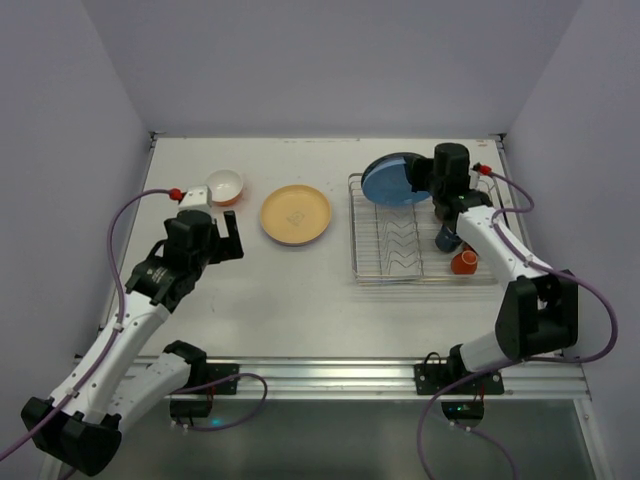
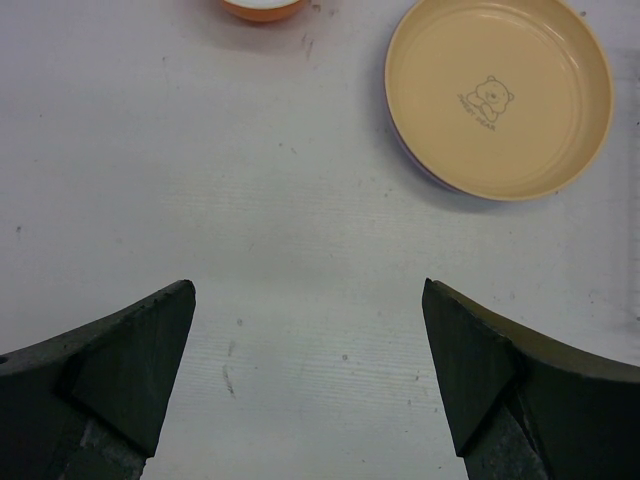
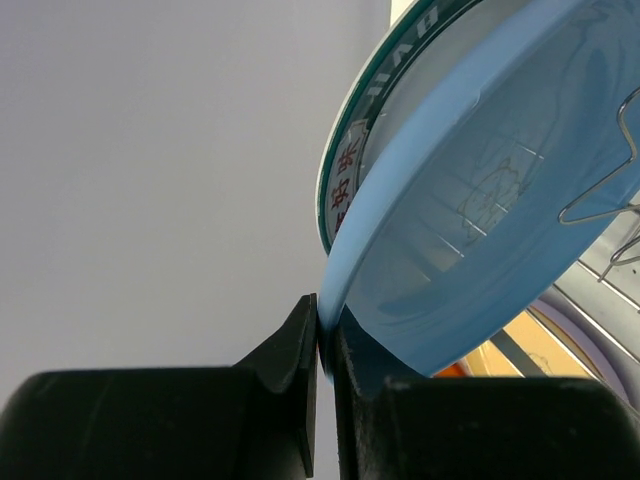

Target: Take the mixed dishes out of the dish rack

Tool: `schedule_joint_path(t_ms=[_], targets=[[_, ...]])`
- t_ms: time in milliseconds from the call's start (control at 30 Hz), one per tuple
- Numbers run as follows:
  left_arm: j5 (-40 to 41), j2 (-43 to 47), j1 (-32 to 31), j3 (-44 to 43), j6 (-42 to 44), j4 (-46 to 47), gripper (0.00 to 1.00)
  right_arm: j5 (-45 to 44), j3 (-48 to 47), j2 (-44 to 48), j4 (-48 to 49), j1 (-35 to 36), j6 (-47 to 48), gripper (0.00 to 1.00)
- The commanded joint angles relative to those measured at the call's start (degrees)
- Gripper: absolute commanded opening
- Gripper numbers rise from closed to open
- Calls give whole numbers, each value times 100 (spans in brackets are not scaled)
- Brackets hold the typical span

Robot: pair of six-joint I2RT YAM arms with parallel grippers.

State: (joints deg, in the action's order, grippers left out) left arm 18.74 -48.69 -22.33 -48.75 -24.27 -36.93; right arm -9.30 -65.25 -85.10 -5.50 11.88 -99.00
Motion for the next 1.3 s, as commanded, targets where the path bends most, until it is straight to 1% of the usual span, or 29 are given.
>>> schedule_joint_path(t_ms=[0, 300, 433, 467, 500, 567, 600, 667, 700, 733, 767, 800, 833, 867, 900, 933, 967, 1000, 1033, 1067, 1100, 1133, 1167, 1233, 1267], targets=[[-29, 96, -52, 76, 160, 283, 100, 42, -128, 389, 154, 7, -32, 0], [-37, 228, -61, 94, 168, 309, 100, 69, -286, 757, 189, 25, 249, 0], [-46, 237, -61, 94, 177, 318, 100, 130, -190, 977, 338, 60, 477, 0], [-37, 228, -61, 85, 177, 318, 100, 165, -102, 1047, 426, 69, 626, 0], [-29, 237, -61, 85, 177, 309, 100, 226, -67, 1118, 557, 147, 1045, 0], [6, 263, -61, 76, 177, 300, 100, 288, 64, 1355, 856, 253, 1539, 0], [15, 289, -61, 68, 177, 300, 100, 332, 135, 1460, 936, 367, 2072, 0], [85, 386, -61, 59, 169, 283, 100, 350, 424, 1847, 1190, 543, 2690, 0], [112, 412, -61, 50, 168, 291, 100, 341, 513, 1987, 1226, 761, 3433, 0], [190, 465, -61, 33, 160, 274, 100, 289, 557, 2250, 1209, 929, 3849, 0], [235, 491, -61, -11, 151, 265, 100, 219, 645, 2383, 1174, 1104, 4758, 0], [357, 518, -61, -38, 151, 248, 100, 209, 689, 2515, 1174, 1506, 5220, 0], [428, 544, -61, -64, 107, 221, 100, 340, 768, 2733, 1156, 1719, 5703, 0], [489, 553, -53, -108, 81, 186, 100, 515, 795, 2831, 1043, 2121, 6595, 0], [542, 553, -52, -256, 54, 142, 100, 726, 830, 2911, 929, 2308, 6952, 0], [534, 536, -61, -371, -33, -49, 100, 1206, 856, 2964, 797, 2528, 7312, 0], [490, 527, -53, -511, -86, -156, 100, 1281, 813, 2990, 274, 3052, 8021, 0], [264, 501, -52, -887, -139, -253, 100, 1021, 760, 2964, -62, 3414, 8341, 0], [96, 413, -52, -1117, -139, -428, 100, 574, 725, 2921, -318, 3809, 8710, 0], [-123, 343, -52, -1354, -113, -525, 100, -240, 742, 2781, -703, 4544, 9401, 0], [-534, 247, -52, -1617, -26, -639, 100, -587, 786, 2693, -838, 4891, 9704, 0], [-721, -33, -61, -2203, 19, -954, 100, -843, 908, 2587, -935, 5242, 10081, 0], [-853, -192, -61, -2513, 36, -1165, 100, -1385, 961, 2473, -1127, 5916, 10668, 0], [-1153, -535, -61, -3163, 63, -1578, 100, -1749, 1023, 2043, -1330, 6465, 11137, 0], [-1310, -580, -61, -3219, 63, -1581, 100, -1959, 1041, 1902, -1462, 6868, 11496, 0]])
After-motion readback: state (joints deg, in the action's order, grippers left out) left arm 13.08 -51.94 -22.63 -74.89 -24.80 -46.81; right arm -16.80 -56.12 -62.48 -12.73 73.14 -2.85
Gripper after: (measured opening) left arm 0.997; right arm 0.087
